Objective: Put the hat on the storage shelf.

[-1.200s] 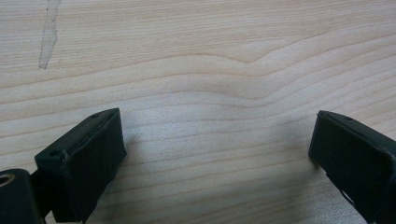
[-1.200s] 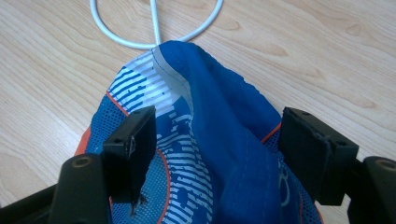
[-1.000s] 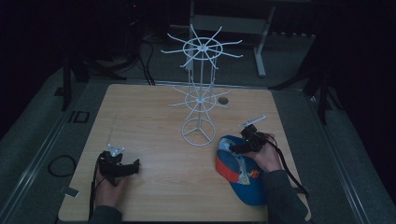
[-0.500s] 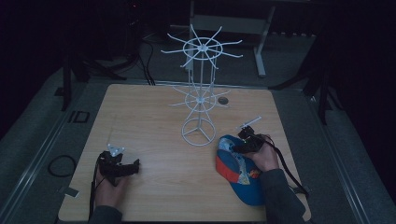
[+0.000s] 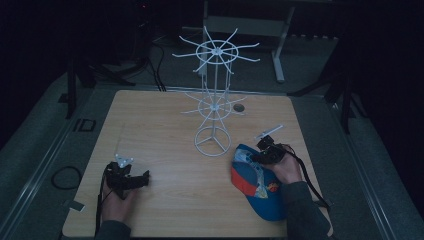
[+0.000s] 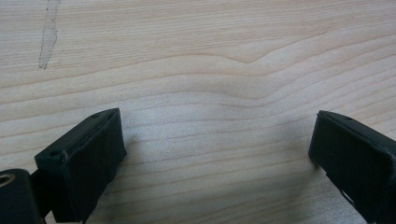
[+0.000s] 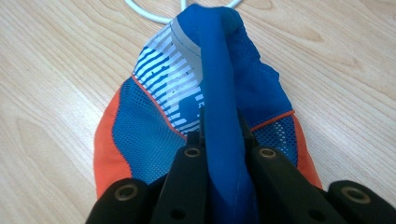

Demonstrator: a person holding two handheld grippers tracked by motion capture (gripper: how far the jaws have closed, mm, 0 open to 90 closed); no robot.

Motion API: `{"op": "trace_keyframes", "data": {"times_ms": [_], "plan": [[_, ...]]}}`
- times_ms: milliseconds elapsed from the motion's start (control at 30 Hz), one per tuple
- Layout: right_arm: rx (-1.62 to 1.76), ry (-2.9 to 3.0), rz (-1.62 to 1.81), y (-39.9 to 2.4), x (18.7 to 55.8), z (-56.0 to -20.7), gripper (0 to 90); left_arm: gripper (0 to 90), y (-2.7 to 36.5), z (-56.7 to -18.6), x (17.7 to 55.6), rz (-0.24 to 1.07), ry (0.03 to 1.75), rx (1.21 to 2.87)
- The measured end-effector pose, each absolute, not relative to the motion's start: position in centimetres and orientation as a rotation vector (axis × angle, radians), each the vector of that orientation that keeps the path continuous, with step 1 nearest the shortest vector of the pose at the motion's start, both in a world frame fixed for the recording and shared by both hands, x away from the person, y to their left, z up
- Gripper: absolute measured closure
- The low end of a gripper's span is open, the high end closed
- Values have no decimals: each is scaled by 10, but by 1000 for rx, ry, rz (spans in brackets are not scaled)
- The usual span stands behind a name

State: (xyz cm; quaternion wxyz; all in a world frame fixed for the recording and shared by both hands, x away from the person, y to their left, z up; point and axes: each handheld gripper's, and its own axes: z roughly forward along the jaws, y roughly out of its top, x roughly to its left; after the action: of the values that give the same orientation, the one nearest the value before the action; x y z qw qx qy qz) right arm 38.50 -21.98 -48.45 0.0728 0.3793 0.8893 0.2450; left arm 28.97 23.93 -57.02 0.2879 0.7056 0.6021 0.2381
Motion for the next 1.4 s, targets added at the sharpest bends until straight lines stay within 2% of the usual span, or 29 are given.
{"op": "trace_keyframes", "data": {"times_ms": [1400], "plan": [[1015, 2611, 965, -226, 353, -437, 886, 39, 239, -570, 290, 637, 1604, 1885]]}}
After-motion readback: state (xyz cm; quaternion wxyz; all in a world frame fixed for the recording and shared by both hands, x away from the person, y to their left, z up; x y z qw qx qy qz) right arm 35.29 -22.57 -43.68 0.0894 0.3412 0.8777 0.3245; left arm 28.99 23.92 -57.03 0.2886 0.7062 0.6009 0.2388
